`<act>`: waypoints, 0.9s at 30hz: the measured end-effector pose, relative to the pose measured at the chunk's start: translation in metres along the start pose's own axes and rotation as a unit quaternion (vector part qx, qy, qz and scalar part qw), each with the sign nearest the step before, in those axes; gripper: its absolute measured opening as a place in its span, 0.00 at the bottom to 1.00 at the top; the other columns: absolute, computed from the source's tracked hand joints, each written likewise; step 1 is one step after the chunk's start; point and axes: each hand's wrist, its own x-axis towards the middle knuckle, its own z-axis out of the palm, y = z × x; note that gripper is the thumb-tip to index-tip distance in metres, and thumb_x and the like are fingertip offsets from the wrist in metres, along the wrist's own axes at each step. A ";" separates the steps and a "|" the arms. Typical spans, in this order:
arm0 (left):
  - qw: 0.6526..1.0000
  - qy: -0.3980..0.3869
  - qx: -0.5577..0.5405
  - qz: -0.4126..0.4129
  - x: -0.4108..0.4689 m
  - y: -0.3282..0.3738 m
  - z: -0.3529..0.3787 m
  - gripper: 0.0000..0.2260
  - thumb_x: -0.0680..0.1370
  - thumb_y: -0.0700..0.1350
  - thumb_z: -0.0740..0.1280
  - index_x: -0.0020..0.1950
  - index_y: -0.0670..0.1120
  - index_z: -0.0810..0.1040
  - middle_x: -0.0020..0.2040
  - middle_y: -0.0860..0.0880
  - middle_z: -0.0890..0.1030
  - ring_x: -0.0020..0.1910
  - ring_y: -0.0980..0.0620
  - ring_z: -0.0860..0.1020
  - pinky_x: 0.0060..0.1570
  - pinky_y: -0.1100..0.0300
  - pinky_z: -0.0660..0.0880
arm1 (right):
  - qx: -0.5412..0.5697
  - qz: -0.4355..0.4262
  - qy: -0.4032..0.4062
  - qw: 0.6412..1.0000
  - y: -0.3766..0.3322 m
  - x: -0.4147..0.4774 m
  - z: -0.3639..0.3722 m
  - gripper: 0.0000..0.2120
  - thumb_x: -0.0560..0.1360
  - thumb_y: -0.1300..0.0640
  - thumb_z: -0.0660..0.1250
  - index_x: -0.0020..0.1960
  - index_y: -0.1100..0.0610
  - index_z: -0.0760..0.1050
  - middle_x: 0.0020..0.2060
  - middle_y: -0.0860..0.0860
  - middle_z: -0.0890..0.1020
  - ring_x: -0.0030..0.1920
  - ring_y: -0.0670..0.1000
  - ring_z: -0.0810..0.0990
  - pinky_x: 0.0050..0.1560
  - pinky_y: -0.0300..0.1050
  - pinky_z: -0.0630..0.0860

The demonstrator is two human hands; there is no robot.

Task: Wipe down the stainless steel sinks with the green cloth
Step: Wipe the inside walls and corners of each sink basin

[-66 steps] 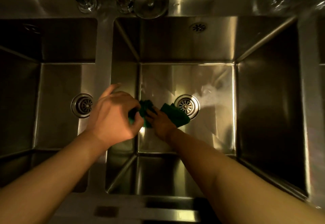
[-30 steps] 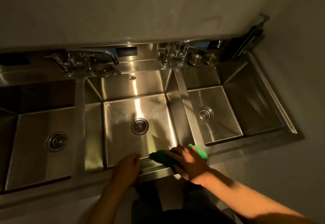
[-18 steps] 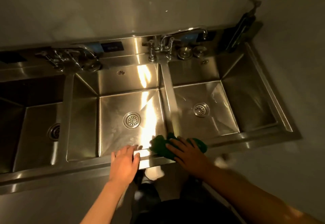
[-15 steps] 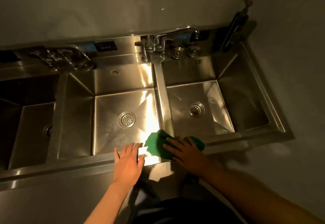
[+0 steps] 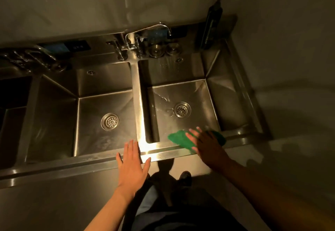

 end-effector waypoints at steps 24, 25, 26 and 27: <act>0.974 -0.032 0.075 0.210 0.039 0.036 0.002 0.40 0.81 0.72 0.41 0.83 0.47 0.61 0.78 0.48 0.70 0.80 0.46 0.64 0.83 0.45 0.49 | -0.020 0.219 0.073 0.973 -0.040 0.017 0.019 0.26 0.80 0.53 0.63 0.78 0.52 0.66 0.74 0.54 0.70 0.76 0.60 0.65 0.73 0.66 0.60; 0.976 -0.032 0.065 0.203 0.039 0.038 0.001 0.38 0.81 0.71 0.44 0.82 0.48 0.62 0.77 0.49 0.71 0.79 0.46 0.65 0.83 0.45 0.49 | -0.027 0.205 0.064 0.976 -0.049 0.021 0.021 0.27 0.80 0.53 0.63 0.78 0.51 0.64 0.74 0.53 0.70 0.75 0.60 0.66 0.73 0.66 0.61; 0.978 -0.033 0.053 0.197 0.039 0.039 0.000 0.37 0.81 0.71 0.47 0.82 0.48 0.63 0.76 0.49 0.71 0.78 0.47 0.65 0.83 0.45 0.49 | -0.030 0.191 0.058 0.979 -0.056 0.025 0.023 0.28 0.80 0.52 0.64 0.79 0.51 0.63 0.74 0.53 0.70 0.75 0.60 0.66 0.72 0.66 0.63; 0.980 -0.032 0.041 0.192 0.039 0.040 0.000 0.37 0.81 0.71 0.49 0.81 0.48 0.64 0.75 0.50 0.72 0.77 0.48 0.66 0.82 0.46 0.49 | -0.031 0.180 0.050 0.982 -0.061 0.028 0.025 0.30 0.79 0.52 0.64 0.79 0.50 0.61 0.74 0.53 0.69 0.75 0.60 0.66 0.71 0.66 0.64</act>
